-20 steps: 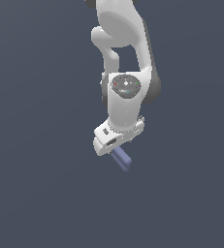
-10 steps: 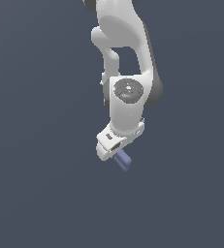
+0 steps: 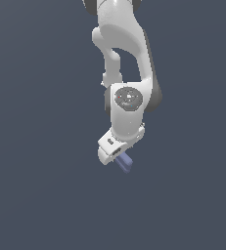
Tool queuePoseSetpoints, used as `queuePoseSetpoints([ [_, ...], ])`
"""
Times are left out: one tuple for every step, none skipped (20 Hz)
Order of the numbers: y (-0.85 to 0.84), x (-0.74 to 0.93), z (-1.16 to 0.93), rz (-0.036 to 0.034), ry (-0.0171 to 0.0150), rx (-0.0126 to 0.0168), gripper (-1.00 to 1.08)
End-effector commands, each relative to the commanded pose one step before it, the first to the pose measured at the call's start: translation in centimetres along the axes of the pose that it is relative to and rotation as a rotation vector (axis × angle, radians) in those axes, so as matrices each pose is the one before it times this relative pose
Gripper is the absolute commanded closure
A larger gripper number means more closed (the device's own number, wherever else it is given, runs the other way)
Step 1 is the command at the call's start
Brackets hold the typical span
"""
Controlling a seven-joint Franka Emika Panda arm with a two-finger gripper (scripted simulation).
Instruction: Pick up the object and move it to a goal position.
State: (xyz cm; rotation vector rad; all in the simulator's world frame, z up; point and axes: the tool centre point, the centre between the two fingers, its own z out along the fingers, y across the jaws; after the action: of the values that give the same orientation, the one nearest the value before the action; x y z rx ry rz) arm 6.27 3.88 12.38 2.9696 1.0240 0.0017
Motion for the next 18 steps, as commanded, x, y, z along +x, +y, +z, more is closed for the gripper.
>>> queuePoseSetpoints([
  [-0.061,-0.062,1.395,-0.00146,-0.00092,0.00085,-0.92],
  [-0.012,-0.007,0.437,-0.00049,0.00004,0.00003,-0.92],
  [-0.012,0.001,0.362,-0.00049,0.00003,0.00002,-0.92],
  [0.015,-0.009,0.289,0.00000,0.00000,0.00000,-0.92],
  [-0.011,0.020,0.213,-0.00049,0.00002,-0.00001,-0.92],
  [0.018,0.012,0.141,0.00000,0.00000,0.00000,-0.92],
  [0.020,0.023,0.066,0.00000,0.00000,0.00000,-0.92],
  [0.022,0.034,-0.008,0.00000,0.00000,0.00000,-0.92],
  [0.019,0.034,-0.058,0.00000,0.00000,0.00000,-0.92],
  [0.028,-0.004,-0.027,0.00043,-0.00011,-0.00020,-0.92],
  [0.000,0.000,0.000,0.00000,0.00000,0.00000,1.08],
  [0.000,0.000,0.000,0.00000,0.00000,0.00000,1.08],
  [0.000,0.000,0.000,0.00000,0.00000,0.00000,1.08],
  [0.000,0.000,0.000,0.00000,0.00000,0.00000,1.08],
  [0.000,0.000,0.000,0.00000,0.00000,0.00000,1.08],
  [0.000,0.000,0.000,0.00000,0.00000,0.00000,1.08],
  [0.000,0.000,0.000,0.00000,0.00000,0.00000,1.08],
  [0.000,0.000,0.000,0.00000,0.00000,0.00000,1.08],
])
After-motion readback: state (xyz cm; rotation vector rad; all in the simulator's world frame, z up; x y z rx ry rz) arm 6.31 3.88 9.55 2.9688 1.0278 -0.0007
